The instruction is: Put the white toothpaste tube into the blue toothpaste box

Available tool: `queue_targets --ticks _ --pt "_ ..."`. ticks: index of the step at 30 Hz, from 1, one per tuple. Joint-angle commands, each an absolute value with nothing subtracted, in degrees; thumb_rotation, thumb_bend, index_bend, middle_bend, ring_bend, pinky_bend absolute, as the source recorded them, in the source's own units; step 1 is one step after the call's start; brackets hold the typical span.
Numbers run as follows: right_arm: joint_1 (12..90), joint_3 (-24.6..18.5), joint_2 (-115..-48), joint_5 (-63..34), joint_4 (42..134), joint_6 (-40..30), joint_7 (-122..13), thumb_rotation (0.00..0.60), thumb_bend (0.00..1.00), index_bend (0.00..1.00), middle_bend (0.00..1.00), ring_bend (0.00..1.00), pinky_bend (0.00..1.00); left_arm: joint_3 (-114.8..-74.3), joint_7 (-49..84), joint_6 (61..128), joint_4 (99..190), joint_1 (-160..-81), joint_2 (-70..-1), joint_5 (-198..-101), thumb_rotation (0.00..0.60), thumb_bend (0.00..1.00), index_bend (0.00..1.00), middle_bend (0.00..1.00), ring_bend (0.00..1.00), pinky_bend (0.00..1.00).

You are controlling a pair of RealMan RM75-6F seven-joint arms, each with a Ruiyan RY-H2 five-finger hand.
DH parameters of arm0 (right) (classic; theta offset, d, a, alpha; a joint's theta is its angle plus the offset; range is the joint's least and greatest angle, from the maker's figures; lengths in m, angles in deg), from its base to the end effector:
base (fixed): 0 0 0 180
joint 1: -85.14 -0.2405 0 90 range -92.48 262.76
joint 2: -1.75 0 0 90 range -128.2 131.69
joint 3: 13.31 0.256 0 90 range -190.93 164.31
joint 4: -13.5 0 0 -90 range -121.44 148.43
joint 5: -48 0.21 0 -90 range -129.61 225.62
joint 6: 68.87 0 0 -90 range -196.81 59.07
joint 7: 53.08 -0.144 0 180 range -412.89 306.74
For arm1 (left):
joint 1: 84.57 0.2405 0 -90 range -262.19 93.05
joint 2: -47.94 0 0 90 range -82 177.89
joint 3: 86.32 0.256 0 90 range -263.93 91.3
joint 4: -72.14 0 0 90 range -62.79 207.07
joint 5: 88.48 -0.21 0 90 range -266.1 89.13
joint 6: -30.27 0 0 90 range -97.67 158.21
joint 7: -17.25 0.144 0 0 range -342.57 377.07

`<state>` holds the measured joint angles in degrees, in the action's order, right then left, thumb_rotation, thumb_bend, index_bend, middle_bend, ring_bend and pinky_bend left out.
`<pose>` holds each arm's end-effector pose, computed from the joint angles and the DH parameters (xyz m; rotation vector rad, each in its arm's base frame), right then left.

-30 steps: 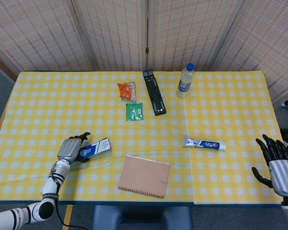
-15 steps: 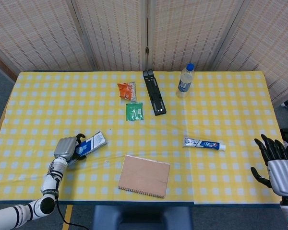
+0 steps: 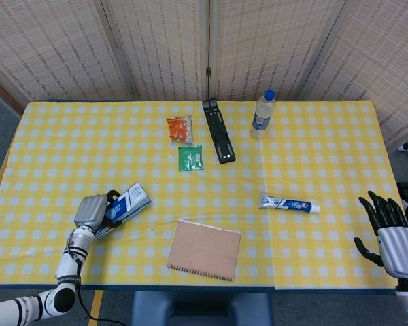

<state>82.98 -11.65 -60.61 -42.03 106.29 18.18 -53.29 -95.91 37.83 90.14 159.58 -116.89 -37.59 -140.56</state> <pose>-0.3102 -0.1618 0.1657 1.4175 -0.8795 0.9022 -0.2311 0.3158 0.0099 -1.5569 -1.1962 -0.7576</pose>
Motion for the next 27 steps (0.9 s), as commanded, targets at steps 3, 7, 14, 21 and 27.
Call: queue_targets --ticks 3,7,14,21,27 --pt "81.95 -11.10 -60.97 -41.65 105.26 16.91 -55.43 0.600 0.36 0.00 0.00 0.00 0.00 -93.48 35.50 94.56 166.01 -114.24 -34.22 -147.89 0.600 0.21 0.33 0.53 0.55 0.59" --pt "79.41 -10.64 -59.93 -41.97 104.93 13.42 -61.11 0.600 0.36 0.00 0.00 0.00 0.00 -91.96 33.81 97.15 169.98 -112.43 -32.05 -152.48 0.600 0.21 0.33 0.53 0.55 0.59" --pt "74.02 -8.05 -53.89 -39.09 109.01 5.58 -68.03 0.600 0.36 0.03 0.04 0.07 0.00 -90.43 31.19 100.04 173.49 -110.34 -30.05 -158.28 0.600 0.21 0.33 0.53 0.55 0.59" --pt "65.87 -5.05 -48.65 -27.85 115.46 -10.64 -67.25 0.600 0.36 0.30 0.26 0.27 0.24 -89.72 28.59 99.35 174.70 -109.92 -29.21 -161.08 0.600 0.21 0.33 0.53 0.55 0.59" --pt "58.69 -3.89 -49.55 -16.16 117.10 -20.59 -56.82 0.600 0.36 0.35 0.30 0.30 0.30 -90.22 26.76 98.12 174.36 -110.23 -28.67 -161.49 0.600 0.21 0.34 0.53 0.55 0.59"
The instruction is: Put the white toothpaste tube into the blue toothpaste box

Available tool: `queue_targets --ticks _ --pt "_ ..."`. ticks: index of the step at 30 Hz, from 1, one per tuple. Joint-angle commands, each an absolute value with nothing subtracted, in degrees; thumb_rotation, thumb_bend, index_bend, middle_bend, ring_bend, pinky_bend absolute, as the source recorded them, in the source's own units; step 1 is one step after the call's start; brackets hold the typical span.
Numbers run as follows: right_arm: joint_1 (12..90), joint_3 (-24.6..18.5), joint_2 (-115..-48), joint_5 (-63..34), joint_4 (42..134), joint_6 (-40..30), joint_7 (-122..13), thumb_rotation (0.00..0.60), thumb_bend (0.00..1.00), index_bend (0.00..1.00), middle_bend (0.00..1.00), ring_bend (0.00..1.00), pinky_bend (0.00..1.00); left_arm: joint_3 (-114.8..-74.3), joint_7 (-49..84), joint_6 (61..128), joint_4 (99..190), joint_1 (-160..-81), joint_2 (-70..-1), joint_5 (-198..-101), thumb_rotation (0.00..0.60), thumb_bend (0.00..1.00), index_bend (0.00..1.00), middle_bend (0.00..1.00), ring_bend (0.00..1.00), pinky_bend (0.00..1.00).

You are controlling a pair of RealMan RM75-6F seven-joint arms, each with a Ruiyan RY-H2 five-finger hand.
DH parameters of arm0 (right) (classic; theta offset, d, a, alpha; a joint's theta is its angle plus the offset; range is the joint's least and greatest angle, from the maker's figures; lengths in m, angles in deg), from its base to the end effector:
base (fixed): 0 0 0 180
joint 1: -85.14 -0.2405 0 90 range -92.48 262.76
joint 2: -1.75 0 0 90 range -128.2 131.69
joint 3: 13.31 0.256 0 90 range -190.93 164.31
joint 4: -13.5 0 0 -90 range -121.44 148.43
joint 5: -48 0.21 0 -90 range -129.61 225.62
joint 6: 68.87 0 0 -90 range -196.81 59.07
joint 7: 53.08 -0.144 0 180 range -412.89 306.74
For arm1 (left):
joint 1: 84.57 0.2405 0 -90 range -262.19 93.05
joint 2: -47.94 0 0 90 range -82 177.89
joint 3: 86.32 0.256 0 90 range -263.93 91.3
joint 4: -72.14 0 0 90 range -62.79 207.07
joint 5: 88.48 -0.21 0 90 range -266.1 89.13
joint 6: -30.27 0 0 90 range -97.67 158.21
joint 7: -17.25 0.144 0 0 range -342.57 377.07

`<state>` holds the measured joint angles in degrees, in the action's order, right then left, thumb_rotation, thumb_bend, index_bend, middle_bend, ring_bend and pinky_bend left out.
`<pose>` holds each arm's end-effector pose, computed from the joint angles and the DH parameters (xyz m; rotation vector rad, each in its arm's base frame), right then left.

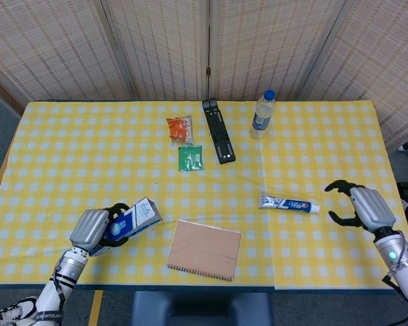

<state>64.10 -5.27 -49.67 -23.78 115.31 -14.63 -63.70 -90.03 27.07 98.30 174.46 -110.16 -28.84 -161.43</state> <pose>-0.2759 -0.2681 0.1684 1.5073 -1.2909 0.8267 -0.1995 0.2559 0.0444 -1.6577 -1.1811 -1.0391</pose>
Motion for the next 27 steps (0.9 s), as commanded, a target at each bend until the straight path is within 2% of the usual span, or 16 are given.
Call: queue_targets --ticks 1,10,22,27 --pt "57.33 -3.93 -50.39 -13.72 116.60 -21.50 -54.06 0.600 0.36 0.35 0.30 0.30 0.30 -90.38 26.32 97.99 174.30 -110.25 -28.51 -161.51 0.600 0.21 0.34 0.53 0.55 0.59" --pt "49.67 -5.41 -58.34 0.92 113.06 -22.71 -40.01 0.600 0.36 0.35 0.26 0.30 0.30 -91.00 22.89 96.20 173.06 -110.74 -27.24 -162.49 0.600 0.21 0.34 0.53 0.55 0.59" --pt "45.87 -9.44 -65.71 10.07 110.64 -17.32 -27.78 0.600 0.36 0.35 0.26 0.30 0.30 -90.89 18.85 95.20 172.44 -110.86 -26.36 -164.79 0.600 0.21 0.34 0.53 0.55 0.59" --pt "45.38 -10.48 -68.85 11.06 108.00 -15.88 -25.50 0.600 0.36 0.35 0.26 0.30 0.30 -90.64 17.87 94.62 171.96 -110.96 -26.21 -165.42 0.600 0.21 0.34 0.53 0.55 0.59"
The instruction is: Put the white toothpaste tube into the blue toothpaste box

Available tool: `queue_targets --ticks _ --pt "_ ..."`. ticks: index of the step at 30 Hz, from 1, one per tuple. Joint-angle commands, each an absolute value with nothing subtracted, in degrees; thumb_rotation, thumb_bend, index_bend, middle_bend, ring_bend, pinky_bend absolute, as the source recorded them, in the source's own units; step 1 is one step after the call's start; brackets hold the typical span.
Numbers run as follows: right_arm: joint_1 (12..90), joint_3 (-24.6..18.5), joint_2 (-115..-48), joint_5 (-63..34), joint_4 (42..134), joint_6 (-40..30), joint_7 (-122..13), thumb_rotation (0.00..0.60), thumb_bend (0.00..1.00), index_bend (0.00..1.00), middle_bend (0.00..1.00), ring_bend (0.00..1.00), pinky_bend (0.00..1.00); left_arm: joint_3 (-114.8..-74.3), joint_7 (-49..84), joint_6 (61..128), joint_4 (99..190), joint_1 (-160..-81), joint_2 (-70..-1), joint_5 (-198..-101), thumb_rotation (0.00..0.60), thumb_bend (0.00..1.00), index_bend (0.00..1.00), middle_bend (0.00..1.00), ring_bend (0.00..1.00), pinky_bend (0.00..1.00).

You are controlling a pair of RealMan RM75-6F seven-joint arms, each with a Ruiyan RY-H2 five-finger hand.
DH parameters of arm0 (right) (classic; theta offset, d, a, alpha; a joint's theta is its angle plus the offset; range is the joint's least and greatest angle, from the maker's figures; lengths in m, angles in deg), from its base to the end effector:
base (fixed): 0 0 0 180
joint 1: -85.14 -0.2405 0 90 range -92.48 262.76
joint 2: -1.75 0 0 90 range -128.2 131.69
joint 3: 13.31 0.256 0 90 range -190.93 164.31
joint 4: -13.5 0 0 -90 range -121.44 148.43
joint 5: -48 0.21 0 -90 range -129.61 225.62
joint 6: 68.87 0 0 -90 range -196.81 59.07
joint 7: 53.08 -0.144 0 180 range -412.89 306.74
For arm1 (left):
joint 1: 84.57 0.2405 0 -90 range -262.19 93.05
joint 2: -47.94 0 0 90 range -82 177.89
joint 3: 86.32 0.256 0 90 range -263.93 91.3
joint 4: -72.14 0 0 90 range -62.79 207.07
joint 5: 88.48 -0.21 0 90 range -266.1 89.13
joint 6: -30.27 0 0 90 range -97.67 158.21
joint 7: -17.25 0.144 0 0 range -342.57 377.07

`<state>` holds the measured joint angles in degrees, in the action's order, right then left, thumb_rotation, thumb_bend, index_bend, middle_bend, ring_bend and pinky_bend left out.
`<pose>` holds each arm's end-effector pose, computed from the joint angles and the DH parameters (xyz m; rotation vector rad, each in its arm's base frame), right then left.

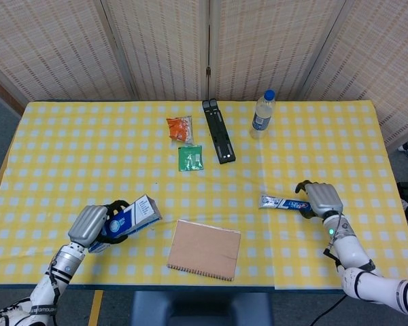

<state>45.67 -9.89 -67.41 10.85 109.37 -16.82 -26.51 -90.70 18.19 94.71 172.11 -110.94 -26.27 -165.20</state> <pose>-0.2553 -0.3226 0.0709 1.6238 -1.1935 0.4512 -0.2042 0.2652 0.0525 -1.6909 -1.2267 -1.0879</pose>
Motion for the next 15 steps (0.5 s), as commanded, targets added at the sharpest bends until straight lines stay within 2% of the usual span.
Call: queue_targets --ticks 1,8,15 --pt "45.39 -10.60 -69.48 10.99 107.39 -15.46 -25.22 0.600 0.36 0.35 0.26 0.30 0.30 -90.62 17.68 94.56 171.89 -110.97 -26.15 -165.56 0.600 0.21 0.34 0.53 0.55 0.59" --pt "45.77 -11.26 -74.88 11.35 102.90 -11.76 -22.26 0.600 0.36 0.35 0.27 0.30 0.30 -90.60 15.56 93.67 171.38 -111.21 -25.35 -166.18 0.600 0.21 0.34 0.53 0.55 0.58" --pt "44.89 -10.65 -77.95 14.16 100.85 -11.88 -19.34 0.600 0.36 0.35 0.27 0.30 0.30 -90.48 12.96 93.56 170.46 -111.07 -24.54 -167.20 0.600 0.21 0.34 0.53 0.55 0.58"
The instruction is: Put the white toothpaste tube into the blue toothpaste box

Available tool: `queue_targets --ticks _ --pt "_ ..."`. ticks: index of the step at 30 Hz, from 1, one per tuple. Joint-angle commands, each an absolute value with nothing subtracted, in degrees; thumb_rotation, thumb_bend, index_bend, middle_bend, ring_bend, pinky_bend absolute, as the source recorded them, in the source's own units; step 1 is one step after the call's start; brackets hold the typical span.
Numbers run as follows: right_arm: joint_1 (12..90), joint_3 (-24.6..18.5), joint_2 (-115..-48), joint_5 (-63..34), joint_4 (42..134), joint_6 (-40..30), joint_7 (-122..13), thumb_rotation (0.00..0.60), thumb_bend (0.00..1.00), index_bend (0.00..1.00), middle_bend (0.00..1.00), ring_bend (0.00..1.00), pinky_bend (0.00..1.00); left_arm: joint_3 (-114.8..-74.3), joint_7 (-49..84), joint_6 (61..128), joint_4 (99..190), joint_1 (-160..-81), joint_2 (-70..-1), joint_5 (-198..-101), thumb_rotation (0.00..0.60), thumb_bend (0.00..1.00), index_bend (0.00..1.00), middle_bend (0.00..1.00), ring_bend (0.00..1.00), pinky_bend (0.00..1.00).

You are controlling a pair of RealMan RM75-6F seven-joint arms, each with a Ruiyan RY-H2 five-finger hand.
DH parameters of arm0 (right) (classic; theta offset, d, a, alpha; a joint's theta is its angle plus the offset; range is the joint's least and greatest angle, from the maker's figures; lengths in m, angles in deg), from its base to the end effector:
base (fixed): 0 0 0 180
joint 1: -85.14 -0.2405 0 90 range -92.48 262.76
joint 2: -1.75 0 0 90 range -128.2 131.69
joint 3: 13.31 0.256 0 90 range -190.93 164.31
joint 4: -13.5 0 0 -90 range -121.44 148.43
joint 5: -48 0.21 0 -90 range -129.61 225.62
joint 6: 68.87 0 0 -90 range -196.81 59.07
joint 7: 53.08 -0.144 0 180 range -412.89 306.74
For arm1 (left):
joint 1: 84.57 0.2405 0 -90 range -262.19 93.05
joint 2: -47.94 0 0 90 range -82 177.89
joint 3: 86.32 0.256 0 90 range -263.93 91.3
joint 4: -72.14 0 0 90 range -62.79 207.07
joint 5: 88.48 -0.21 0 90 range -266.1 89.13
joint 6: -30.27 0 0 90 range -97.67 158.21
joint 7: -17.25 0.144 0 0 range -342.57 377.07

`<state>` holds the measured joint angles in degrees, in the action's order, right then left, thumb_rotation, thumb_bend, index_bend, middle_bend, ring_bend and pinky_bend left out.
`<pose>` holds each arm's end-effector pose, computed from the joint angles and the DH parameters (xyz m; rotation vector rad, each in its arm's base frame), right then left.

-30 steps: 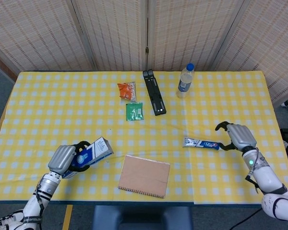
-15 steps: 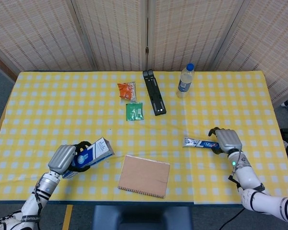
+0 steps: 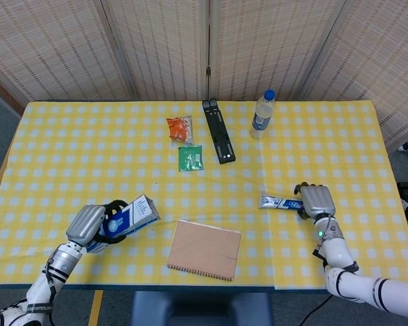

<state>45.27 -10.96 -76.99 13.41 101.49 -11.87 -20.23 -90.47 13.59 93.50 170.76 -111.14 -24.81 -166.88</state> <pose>-0.2659 -0.3266 0.0356 1.6046 -1.1078 0.3849 -0.2107 0.2681 0.0579 -1.6985 -1.2539 -1.0973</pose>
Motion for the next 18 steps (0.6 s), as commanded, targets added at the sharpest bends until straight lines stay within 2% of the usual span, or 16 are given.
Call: queue_targets --ticks 1,18 --pt "44.79 -10.58 -78.25 14.31 100.75 -11.88 -19.08 0.600 0.36 0.35 0.27 0.30 0.30 -90.46 12.63 93.56 170.38 -111.04 -24.43 -167.32 0.600 0.21 0.34 0.53 0.55 0.58" --pt "43.47 -9.91 -83.02 16.09 99.16 -9.99 -13.66 0.600 0.36 0.36 0.31 0.34 0.35 -90.30 8.62 93.56 169.20 -110.73 -22.91 -168.71 0.600 0.21 0.34 0.53 0.55 0.58"
